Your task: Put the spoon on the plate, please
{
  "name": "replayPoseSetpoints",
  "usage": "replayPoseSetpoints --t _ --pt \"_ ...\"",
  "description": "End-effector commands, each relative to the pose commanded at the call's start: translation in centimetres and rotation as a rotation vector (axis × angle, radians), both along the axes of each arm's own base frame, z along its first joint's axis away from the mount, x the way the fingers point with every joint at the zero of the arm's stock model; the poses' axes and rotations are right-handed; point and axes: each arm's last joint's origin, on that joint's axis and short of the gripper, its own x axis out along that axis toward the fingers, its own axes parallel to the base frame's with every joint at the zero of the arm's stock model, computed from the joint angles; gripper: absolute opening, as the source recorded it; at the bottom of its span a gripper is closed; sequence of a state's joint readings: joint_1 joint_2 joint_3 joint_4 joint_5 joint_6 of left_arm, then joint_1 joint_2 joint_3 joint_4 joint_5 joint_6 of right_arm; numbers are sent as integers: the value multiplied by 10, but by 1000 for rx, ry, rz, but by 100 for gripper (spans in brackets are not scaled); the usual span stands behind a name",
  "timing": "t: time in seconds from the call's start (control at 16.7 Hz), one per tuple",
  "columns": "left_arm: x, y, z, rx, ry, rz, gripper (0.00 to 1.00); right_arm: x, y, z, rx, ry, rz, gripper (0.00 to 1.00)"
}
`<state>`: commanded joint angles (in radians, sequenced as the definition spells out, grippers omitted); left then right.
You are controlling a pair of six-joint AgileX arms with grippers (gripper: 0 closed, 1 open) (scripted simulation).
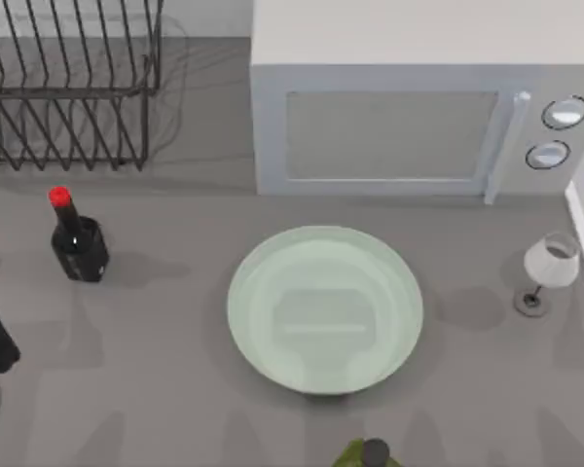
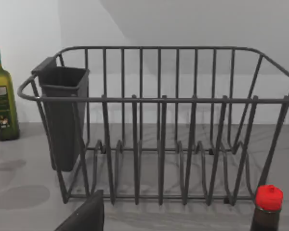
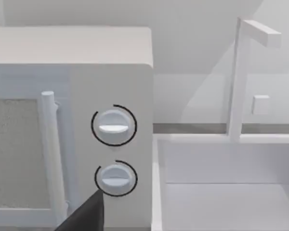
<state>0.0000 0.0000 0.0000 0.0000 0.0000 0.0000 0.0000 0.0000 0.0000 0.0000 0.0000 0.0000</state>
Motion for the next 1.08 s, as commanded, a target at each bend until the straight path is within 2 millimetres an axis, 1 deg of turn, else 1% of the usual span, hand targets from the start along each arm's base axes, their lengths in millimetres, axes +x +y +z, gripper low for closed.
replayPoseSetpoints --t 0.18,0.3,0.42,0.6,0.72,0.84,0.96,1.08 --pt "0 0 1 0 11 1 100 0 0 0 0 0 0 100" --pt "1 1 9 -2 60 5 100 0 0 0 0 0 0 100" --pt "3 1 22 -5 142 7 100 0 0 0 0 0 0 100" --pt "16 2 52 -15 315 13 100 0 0 0 0 0 0 100" --pt "35 5 73 -27 468 24 100 0 0 0 0 0 0 100" --pt "65 8 85 -42 660 42 100 0 0 0 0 0 0 100" --pt "100 14 85 -61 869 62 100 0 0 0 0 0 0 100" --pt "133 20 76 -83 1067 82 100 0 0 0 0 0 0 100"
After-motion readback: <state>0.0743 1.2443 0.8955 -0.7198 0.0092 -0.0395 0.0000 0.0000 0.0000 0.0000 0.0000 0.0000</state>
